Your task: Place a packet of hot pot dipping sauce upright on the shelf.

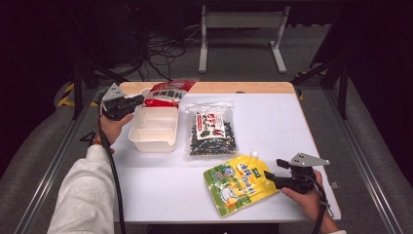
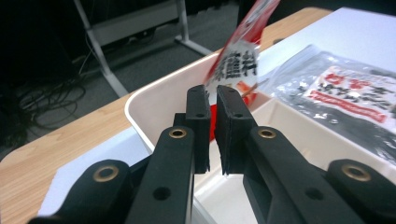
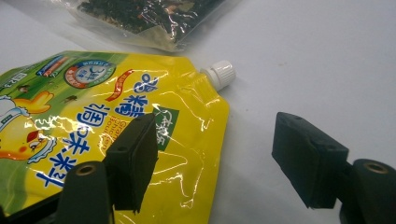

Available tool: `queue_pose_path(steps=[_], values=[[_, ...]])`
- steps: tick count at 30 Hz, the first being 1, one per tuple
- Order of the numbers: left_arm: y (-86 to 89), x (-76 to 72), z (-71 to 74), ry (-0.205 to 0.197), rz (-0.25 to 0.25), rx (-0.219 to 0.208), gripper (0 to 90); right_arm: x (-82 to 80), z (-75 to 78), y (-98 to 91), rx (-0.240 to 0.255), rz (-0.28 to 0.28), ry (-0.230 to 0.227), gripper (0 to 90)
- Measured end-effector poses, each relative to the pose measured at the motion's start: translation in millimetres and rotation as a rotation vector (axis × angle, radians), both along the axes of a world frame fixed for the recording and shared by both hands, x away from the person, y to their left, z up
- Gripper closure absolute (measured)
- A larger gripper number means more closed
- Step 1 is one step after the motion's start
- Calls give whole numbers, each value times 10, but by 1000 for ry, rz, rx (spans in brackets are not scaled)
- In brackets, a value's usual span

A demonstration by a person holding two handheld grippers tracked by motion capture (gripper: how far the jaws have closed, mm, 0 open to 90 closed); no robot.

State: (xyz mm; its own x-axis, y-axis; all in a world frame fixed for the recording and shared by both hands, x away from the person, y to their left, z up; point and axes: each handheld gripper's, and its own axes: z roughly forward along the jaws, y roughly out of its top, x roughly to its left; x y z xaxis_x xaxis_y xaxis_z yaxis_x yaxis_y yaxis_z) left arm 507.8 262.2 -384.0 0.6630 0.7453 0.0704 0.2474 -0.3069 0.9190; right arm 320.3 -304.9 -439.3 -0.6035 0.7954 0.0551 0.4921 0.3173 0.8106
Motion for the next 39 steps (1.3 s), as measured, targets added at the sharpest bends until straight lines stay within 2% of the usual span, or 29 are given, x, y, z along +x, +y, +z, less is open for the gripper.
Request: queue_pose_path(steps=[3,8,10,11,12,21,26,28,32,33,35,37,39], values=[[35,-129,6,-9,-10,-31,852,21,13,6,1,6,-6,323],[52,-405,18,-29,-40,-43,854,46,28,24,-2,16,-7,329],[38,-508,21,-38,-48,-38,856,66,35,28,4,18,-5,333],[24,-627,23,-44,-71,-39,856,71,38,30,4,20,-8,340],[24,-627,23,-44,-71,-39,855,71,38,30,4,20,-8,340],[-42,-1155,28,-58,-154,-22,853,100,50,73,-1,41,-7,382],[-84,-1365,-66,-29,-196,-7,850,117,46,99,-6,48,-1,391],[-105,-1417,-103,-18,-208,16,849,121,46,105,-5,48,4,398],[-176,-1525,-217,24,-243,23,842,120,47,111,-11,52,5,418],[-176,-1525,-217,24,-243,23,840,120,47,111,-11,52,5,418],[-243,-1586,-293,47,-264,30,832,118,66,109,-10,52,-1,440],[-328,-1634,-369,69,-293,65,821,127,93,111,0,49,-7,466],[-403,-1657,-435,93,-315,73,809,136,110,124,10,54,-9,486]])
